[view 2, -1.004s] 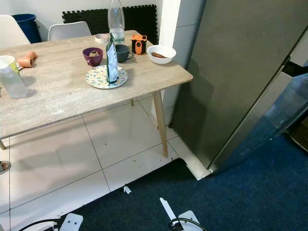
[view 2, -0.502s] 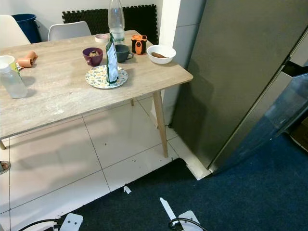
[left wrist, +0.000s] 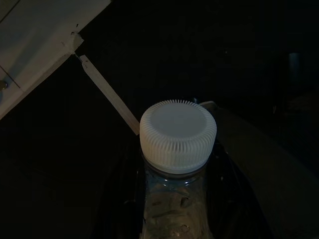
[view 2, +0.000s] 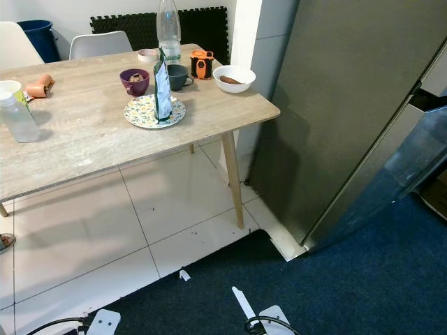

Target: Restocking fridge

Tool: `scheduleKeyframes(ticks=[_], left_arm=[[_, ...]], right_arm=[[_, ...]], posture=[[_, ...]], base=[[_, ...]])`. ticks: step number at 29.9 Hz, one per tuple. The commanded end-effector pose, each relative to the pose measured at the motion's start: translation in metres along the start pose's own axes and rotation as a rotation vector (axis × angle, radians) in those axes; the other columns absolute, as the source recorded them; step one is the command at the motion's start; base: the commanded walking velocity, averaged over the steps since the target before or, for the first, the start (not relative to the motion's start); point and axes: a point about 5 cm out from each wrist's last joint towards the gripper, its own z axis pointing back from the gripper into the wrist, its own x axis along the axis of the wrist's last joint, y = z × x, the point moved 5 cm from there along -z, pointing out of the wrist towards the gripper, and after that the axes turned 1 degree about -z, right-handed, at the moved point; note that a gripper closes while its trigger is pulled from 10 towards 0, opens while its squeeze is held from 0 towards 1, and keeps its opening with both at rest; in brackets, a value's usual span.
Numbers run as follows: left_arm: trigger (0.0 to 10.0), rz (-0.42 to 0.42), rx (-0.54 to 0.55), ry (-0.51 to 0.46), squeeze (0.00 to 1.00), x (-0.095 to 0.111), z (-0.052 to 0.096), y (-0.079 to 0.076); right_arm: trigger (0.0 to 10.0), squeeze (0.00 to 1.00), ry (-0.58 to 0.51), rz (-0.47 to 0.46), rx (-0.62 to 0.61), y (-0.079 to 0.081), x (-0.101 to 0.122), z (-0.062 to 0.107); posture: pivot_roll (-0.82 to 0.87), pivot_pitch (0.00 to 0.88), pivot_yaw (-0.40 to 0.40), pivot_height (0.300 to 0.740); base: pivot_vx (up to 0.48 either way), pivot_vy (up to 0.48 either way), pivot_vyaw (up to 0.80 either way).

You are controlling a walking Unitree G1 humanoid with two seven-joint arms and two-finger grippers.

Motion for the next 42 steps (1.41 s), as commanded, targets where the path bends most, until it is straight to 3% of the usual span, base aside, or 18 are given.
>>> scheduleKeyframes(ticks=[1, 42], left_arm=[[10.0, 0.005, -0.067, 0.032, 0.00, -0.0107, 0.0004, -0.0221], [10.0, 0.007, -0.068, 0.029, 0.00, -0.0093, 0.0001, -0.0227]], right_arm=[[10.0, 0.00, 0.038, -0.028, 0.034, 0.0118, -0.0136, 0.0002], [10.0, 0.00, 0.040, -0.018, 0.033, 0.0106, -0.0142, 0.0004]], posture=[[-0.03, 0.109, -0.032, 0.740], [-0.03, 0.107, -0.036, 0.740]], base=[[0.000, 0.000, 0.00], [0.000, 0.000, 0.00]])
